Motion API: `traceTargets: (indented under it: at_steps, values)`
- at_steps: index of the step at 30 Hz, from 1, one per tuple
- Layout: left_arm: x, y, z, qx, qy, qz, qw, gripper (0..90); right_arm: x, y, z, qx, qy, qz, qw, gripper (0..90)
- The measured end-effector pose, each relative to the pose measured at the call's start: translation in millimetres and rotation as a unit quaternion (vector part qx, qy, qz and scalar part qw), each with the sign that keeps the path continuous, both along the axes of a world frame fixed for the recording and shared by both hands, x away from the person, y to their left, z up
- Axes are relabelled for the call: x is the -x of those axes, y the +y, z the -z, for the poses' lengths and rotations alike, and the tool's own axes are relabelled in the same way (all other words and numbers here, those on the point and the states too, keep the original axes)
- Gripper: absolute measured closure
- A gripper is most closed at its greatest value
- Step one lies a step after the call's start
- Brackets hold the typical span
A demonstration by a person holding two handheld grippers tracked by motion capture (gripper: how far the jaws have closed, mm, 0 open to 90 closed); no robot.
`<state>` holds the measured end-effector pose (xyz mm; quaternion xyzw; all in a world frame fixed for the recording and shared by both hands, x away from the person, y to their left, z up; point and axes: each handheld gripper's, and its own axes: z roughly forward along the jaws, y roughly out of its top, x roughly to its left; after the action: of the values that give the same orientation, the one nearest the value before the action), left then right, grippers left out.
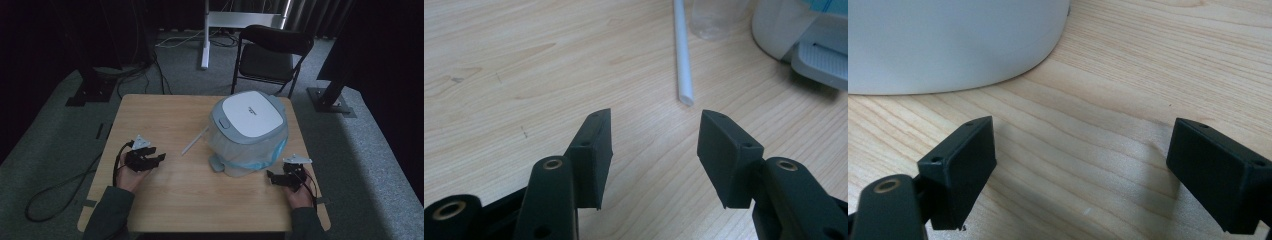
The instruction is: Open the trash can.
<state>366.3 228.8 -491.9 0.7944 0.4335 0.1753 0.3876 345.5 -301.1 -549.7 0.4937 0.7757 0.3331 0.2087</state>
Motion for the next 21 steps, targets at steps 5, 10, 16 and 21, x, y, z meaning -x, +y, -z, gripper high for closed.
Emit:
traceTargets:
  at_steps: [5,10,16,21]
  values:
    - [-0.6,-0.8,-4.5,0.003,-0.003,0.004,1.0,47.8,0.0,0.0,0.0,0.0,0.0,0.0,1.0,11.2]
    - [-1.3,-1.9,-8.5,0.004,-0.007,0.008,0.9999,46.6,0.0,0.0,0.0,0.0,0.0,0.0,1.0,11.3]
    - [-2.2,-5.4,-16.7,0.008,-0.011,0.013,0.9998,45.8,0.1,0.0,0.0,0.0,0.0,0.0,1.0,11.3]
    - [-2.7,-10.6,-23.7,0.002,-0.016,0.023,0.9996,46.6,0.1,0.0,0.0,0.0,0.0,0.0,1.0,11.3]
